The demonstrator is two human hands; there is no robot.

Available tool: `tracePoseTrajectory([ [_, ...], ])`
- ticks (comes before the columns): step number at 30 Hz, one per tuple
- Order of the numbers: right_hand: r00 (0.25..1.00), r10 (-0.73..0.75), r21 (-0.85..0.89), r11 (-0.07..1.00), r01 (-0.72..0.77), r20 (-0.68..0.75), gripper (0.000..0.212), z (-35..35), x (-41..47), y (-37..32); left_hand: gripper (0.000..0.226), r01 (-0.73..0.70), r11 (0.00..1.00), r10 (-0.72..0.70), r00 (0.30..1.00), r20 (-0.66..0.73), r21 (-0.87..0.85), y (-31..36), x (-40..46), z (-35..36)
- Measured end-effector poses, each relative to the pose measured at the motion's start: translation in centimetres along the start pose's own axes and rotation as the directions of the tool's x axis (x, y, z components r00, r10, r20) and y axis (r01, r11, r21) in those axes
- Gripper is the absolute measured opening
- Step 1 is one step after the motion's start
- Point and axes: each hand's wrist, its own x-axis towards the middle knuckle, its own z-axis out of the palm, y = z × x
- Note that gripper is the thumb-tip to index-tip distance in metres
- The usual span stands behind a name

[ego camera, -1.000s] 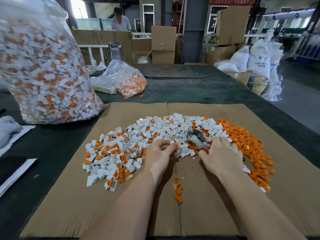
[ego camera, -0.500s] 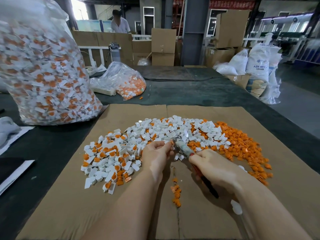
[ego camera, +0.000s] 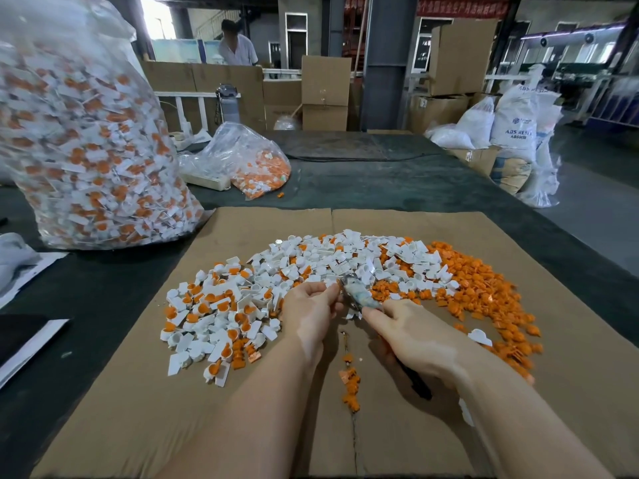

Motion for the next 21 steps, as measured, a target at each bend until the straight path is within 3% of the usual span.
tracePoseTrajectory([
  [10, 0.990, -0.049, -0.087, 0.996, 0.037, -0.129, 0.032, 1.3, 0.6, 0.8, 0.009, -0.008, 1.000, 0.009, 1.000, -0.021, 0.019, -0.1, 0.2, -0.1],
  [15, 0.956, -0.051, -0.128, 0.992, 0.015, -0.289, 0.035, 1.4, 0.5, 1.6, 0.008, -0.040, 0.998, 0.040, 0.999, -0.011, -0.038, -0.3, 0.1, -0.4],
  [18, 0.899, -0.070, -0.257, 0.965, -0.049, -0.433, 0.039, 1.2, 1.0, 2.5, 0.007, -0.106, 0.994, 0.106, 0.994, -0.005, 0.005, -0.7, -0.2, -0.6],
  [21, 0.840, -0.107, -0.490, 0.848, -0.201, -0.531, 0.045, 0.9, 1.8, 3.4, 0.012, -0.227, 0.959, 0.229, 0.973, 0.009, 0.169, -1.1, -0.1, -0.8],
])
